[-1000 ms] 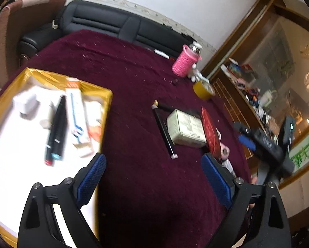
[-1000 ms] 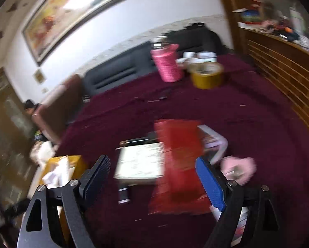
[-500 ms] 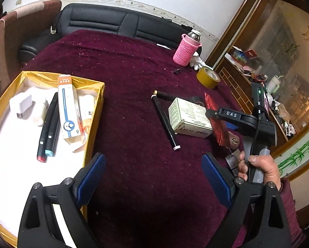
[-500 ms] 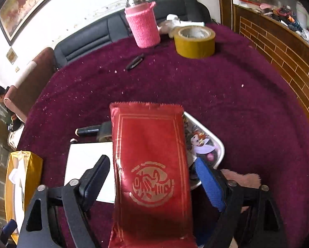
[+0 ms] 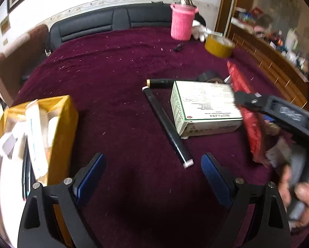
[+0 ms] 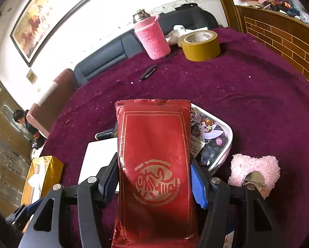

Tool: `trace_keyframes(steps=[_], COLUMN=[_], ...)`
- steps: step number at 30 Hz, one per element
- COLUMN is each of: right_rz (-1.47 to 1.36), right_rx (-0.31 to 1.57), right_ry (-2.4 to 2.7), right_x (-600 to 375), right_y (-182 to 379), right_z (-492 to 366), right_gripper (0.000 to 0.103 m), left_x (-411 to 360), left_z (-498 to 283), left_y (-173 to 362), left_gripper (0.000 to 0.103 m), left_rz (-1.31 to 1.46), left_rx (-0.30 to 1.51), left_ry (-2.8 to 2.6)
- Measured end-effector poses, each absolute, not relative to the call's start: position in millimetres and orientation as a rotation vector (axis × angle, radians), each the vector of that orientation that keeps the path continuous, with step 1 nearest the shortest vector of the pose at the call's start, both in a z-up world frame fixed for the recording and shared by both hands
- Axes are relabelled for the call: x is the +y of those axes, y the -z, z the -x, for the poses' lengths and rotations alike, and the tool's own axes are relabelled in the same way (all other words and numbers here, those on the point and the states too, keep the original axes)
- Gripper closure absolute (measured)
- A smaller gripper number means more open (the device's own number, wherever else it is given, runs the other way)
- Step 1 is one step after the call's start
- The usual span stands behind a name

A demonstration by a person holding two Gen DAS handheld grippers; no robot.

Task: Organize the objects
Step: 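Grasp the white-capped black marker with the left tool while the right grasps the red packet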

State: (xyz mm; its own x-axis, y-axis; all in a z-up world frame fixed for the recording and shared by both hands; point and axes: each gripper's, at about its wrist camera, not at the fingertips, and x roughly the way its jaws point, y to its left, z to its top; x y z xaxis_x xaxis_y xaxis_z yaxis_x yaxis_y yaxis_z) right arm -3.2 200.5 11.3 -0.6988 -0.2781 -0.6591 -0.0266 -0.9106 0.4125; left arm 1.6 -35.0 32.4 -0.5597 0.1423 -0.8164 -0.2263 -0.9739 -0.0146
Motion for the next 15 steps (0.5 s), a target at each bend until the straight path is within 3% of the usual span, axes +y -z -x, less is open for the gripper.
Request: trace_keyframes(steps=[5,6,7,8,10,15], right_rz=[-1.119,-1.118,-1.117,-1.118,-1.119,-1.117], right_rx=[-0.626,-0.632,-0.638,-0.642,-0.64,-0.625], right_ry=[2.683,2.678,2.674,2.67,2.668,2.678], right_x=[205.1,205.9,206.4,207.1,206.9,205.6], right_y=[-10.5,-10.6,-10.9,-10.9,-10.2,-9.6], right_z=[3.1,3.0,3.0,3.2,3.1,2.3], right_gripper=[0.036,0.036,0.036,0.036,0.035,0.035], left_x=[-13.0,-12.3,-12.1,-12.8,-19.1,-50.7], left_z=[21.0,24.3,26.9,30.2,30.1,3.7], left_y=[-19.2,-16.7,-13.2,-8.0,-8.6,-12.9], left_gripper=[0.011,0.017,0.046,0.067,0.088,0.089], left_rz=[1.348,1.347,1.353,1.383,1.391,1.459], left_rx=[0.261,0.268,0.267,0.257,0.218,0.125], left_ry=[-2.639,-2.641,-2.635,-2.616,-2.612,-2.538])
